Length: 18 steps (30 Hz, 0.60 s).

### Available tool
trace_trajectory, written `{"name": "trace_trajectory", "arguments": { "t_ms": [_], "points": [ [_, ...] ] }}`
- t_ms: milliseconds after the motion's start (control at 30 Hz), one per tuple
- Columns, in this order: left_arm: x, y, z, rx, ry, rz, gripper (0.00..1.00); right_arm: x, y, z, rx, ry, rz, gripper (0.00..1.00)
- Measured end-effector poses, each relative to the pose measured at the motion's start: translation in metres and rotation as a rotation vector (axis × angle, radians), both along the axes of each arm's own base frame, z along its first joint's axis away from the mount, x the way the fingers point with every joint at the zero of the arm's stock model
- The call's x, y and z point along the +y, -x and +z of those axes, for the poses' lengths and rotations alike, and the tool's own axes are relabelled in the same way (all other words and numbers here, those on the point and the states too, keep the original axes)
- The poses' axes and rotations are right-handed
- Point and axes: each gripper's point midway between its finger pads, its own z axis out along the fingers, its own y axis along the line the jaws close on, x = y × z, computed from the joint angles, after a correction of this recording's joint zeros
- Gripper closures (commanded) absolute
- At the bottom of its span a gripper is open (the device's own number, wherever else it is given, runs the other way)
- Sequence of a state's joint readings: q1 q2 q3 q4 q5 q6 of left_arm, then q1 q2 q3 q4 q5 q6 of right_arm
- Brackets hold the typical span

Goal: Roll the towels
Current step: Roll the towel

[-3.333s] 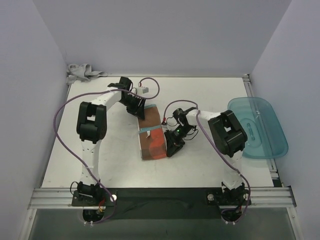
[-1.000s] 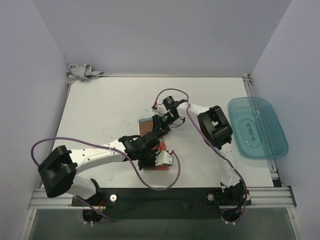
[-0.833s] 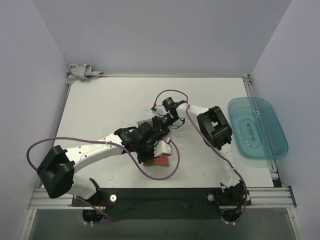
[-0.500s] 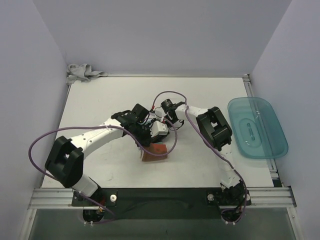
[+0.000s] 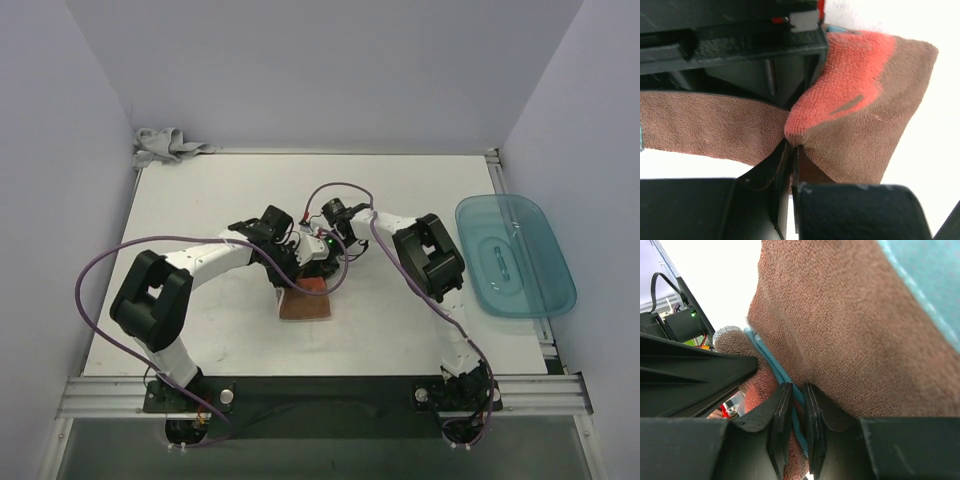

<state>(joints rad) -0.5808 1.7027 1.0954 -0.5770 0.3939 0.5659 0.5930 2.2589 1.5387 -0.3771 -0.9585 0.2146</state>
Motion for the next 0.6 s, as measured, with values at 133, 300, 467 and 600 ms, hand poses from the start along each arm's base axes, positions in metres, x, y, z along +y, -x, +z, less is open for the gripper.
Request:
{"name": "trace_trajectory", "arguments": {
  "t_ms": [133,300,467,600],
  "points": [
    [-0.003,-0.003,0.000,-0.009,0.010,0.006,0.95,-0.002,-0.001,0.001,0.004,0.009,-0.003,0.78],
    [-0.008,0.001,0.002,-0.023,0.019,-0.012,0.95,-0.007,-0.011,0.007,-0.015,0.032,-0.022,0.67],
    [-0.013,0.006,0.008,-0.041,0.029,-0.036,0.93,-0.022,-0.040,0.029,-0.076,0.030,-0.089,0.63],
    [-0.013,0.006,0.008,-0.041,0.030,-0.038,0.90,-0.040,-0.061,0.061,-0.117,-0.012,-0.161,0.65]
  ]
}}
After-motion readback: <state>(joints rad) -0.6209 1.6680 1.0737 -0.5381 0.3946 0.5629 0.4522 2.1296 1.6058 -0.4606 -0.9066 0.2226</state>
